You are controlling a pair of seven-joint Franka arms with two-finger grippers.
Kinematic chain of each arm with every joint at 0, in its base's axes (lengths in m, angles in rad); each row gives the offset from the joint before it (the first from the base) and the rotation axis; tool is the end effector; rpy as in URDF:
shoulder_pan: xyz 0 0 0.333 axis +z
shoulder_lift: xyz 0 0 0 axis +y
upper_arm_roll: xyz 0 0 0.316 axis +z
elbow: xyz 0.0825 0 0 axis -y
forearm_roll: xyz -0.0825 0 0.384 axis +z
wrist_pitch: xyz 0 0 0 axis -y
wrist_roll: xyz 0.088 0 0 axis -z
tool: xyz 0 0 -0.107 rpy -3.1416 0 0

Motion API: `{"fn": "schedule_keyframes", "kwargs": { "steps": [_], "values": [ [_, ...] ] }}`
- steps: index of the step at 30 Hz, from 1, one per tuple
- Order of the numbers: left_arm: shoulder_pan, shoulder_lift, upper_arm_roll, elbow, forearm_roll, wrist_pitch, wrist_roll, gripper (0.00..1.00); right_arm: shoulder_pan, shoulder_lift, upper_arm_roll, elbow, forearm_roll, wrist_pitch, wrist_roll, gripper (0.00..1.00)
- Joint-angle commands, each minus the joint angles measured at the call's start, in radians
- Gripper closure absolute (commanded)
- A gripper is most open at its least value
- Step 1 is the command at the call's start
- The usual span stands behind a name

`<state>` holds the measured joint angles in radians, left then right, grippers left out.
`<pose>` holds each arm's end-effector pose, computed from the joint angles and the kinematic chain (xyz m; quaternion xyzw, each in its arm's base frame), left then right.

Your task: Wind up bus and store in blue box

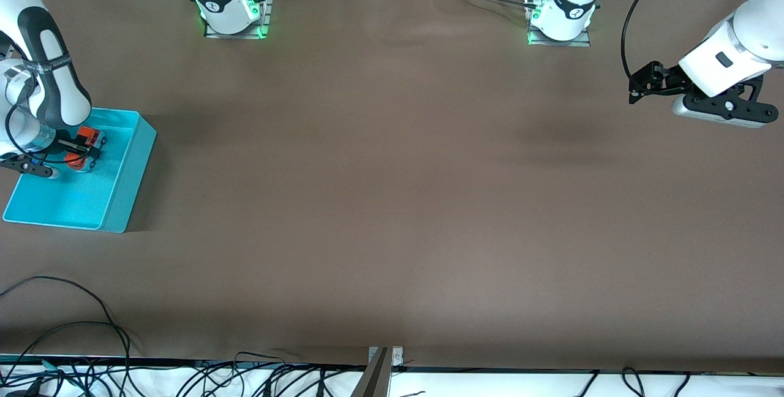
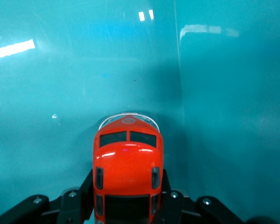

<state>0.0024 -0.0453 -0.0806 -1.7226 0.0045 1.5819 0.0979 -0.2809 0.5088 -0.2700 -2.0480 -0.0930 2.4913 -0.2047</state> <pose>0.5345 -0.0423 0.5787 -0.9950 0.0878 0.0478 0.0036 0.5035 -0.3077 0.1919 0.9881 -0.1197 -0.0582 0.0765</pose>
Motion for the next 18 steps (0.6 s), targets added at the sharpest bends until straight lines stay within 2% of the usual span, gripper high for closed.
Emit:
{"fn": "schedule_keyframes", "kwargs": {
  "steps": [1,2,4,11,18],
  "values": [
    [0.004,0.018,-0.005,0.040,0.026,-0.028,-0.013,0.00,-0.021,0.016,0.029,0.012,-0.013,0.006,0.021,0.86],
    [0.004,0.018,-0.005,0.038,0.025,-0.028,-0.014,0.00,-0.021,0.013,0.038,0.012,-0.013,0.006,0.045,0.60],
    [0.004,0.018,-0.005,0.038,0.026,-0.028,-0.014,0.00,-0.021,0.001,0.055,0.011,-0.014,0.006,0.082,0.00],
    [0.004,0.018,-0.005,0.038,0.025,-0.028,-0.014,0.00,-0.018,-0.084,0.095,0.000,-0.017,-0.017,0.139,0.00],
    [0.004,0.018,-0.005,0.038,0.026,-0.028,-0.014,0.00,-0.003,-0.182,0.121,0.000,-0.020,-0.109,0.139,0.00]
  ]
}}
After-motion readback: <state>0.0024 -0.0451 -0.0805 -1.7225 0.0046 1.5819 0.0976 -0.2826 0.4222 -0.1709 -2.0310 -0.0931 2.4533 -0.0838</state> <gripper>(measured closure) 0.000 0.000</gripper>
